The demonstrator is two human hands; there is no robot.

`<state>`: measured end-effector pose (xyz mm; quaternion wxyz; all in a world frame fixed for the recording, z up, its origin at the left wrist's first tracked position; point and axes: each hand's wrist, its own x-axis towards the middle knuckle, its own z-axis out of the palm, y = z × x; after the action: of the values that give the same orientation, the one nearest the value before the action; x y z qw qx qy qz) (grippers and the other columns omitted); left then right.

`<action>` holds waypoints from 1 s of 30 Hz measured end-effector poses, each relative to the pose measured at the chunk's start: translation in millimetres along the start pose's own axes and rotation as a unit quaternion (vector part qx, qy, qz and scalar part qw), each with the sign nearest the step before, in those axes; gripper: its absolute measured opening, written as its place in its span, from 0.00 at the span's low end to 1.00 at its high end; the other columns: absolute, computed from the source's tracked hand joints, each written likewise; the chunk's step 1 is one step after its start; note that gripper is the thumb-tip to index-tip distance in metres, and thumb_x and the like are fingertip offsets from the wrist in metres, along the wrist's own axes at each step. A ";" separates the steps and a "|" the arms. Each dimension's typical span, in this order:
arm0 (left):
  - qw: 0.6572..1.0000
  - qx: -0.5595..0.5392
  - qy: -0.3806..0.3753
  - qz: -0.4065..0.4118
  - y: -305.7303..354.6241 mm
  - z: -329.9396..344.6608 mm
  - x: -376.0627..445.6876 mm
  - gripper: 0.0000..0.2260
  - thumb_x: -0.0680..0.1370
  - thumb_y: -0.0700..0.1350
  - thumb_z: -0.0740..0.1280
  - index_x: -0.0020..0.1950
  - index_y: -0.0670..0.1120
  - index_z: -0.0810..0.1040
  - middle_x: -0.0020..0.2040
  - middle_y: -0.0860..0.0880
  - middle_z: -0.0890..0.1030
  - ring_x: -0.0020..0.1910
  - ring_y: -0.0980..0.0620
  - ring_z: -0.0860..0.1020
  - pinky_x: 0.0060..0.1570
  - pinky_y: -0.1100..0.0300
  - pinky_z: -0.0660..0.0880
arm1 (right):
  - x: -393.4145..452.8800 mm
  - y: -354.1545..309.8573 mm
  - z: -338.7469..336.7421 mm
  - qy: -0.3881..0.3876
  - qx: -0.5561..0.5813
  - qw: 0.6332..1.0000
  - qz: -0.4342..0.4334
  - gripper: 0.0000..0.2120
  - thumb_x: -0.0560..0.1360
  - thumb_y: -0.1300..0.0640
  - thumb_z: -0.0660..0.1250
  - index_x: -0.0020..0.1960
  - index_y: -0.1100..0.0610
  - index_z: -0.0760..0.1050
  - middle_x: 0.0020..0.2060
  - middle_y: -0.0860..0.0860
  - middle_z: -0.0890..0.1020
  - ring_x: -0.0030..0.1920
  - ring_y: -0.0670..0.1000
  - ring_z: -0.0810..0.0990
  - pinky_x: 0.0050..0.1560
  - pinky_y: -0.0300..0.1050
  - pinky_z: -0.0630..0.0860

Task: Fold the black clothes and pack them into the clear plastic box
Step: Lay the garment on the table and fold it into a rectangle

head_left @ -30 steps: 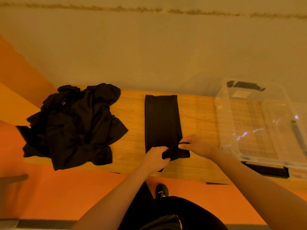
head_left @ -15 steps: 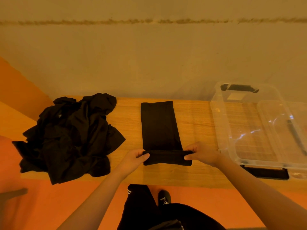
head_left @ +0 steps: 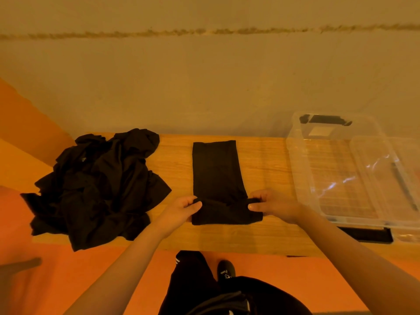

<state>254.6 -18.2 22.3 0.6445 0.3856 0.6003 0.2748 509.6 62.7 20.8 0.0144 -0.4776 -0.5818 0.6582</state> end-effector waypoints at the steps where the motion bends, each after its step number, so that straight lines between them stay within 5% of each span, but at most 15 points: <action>1: 1.000 0.004 -0.013 -0.010 -2.7 1.5 -4.8 0.08 0.80 0.40 0.58 0.49 0.47 0.77 0.46 0.51 0.81 0.44 0.58 0.80 0.47 0.63 0.77 | -3.1 1.8 1.1 -0.019 0.002 1.000 0.009 0.08 0.76 0.60 0.65 0.54 0.58 0.77 0.50 0.54 0.82 0.53 0.51 0.80 0.55 0.46 0.77; 9: 0.994 0.049 -0.074 -0.068 -23.6 9.0 -16.2 0.07 0.80 0.42 0.59 0.47 0.46 0.77 0.44 0.49 0.80 0.43 0.55 0.80 0.46 0.61 0.77 | -8.2 3.0 7.7 -0.141 -0.059 0.987 0.057 0.06 0.77 0.60 0.63 0.48 0.50 0.76 0.44 0.44 0.80 0.46 0.40 0.79 0.46 0.34 0.72; 13: 0.998 0.027 0.044 -0.036 -13.1 6.4 4.1 0.08 0.80 0.42 0.59 0.47 0.50 0.76 0.45 0.51 0.80 0.44 0.57 0.79 0.43 0.65 0.76 | 15.0 2.9 3.4 -0.022 -0.030 0.999 0.015 0.05 0.76 0.60 0.64 0.50 0.53 0.77 0.49 0.52 0.81 0.53 0.50 0.79 0.56 0.45 0.75; 17: 0.988 0.013 0.151 0.012 -6.8 -6.8 38.4 0.08 0.79 0.42 0.61 0.46 0.53 0.77 0.46 0.51 0.81 0.47 0.55 0.80 0.47 0.60 0.78 | 42.9 -8.3 -2.6 0.102 -0.006 0.995 -0.014 0.05 0.76 0.61 0.64 0.44 0.53 0.76 0.41 0.48 0.80 0.42 0.43 0.78 0.39 0.29 0.73; 24: 0.984 0.033 0.172 0.011 -2.4 -22.9 98.9 0.07 0.79 0.43 0.62 0.43 0.52 0.77 0.43 0.49 0.80 0.48 0.48 0.79 0.52 0.52 0.75 | 102.4 -13.0 -11.6 0.193 -0.062 0.979 -0.004 0.03 0.76 0.58 0.65 0.47 0.56 0.76 0.40 0.51 0.79 0.42 0.48 0.78 0.40 0.37 0.72; 27: 0.984 0.013 0.175 -0.002 -5.0 -28.5 122.1 0.06 0.79 0.43 0.62 0.44 0.51 0.77 0.43 0.50 0.80 0.48 0.51 0.79 0.49 0.59 0.76 | 124.1 -7.0 -15.6 0.226 -0.081 0.970 0.033 0.05 0.76 0.55 0.65 0.46 0.56 0.76 0.39 0.51 0.79 0.43 0.51 0.78 0.41 0.44 0.74; 30: 0.978 0.034 0.204 -0.025 -11.2 -32.1 139.7 0.06 0.79 0.43 0.63 0.41 0.48 0.75 0.37 0.54 0.76 0.39 0.57 0.75 0.34 0.73 0.71 | 138.6 3.2 -16.3 0.258 -0.081 0.961 0.052 0.06 0.75 0.54 0.66 0.47 0.57 0.77 0.40 0.50 0.79 0.44 0.52 0.80 0.40 0.43 0.75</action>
<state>239.6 95.2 -64.9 0.5021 0.3281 0.7373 0.3110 446.5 153.6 -64.3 0.0910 -0.6608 -0.5839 0.4628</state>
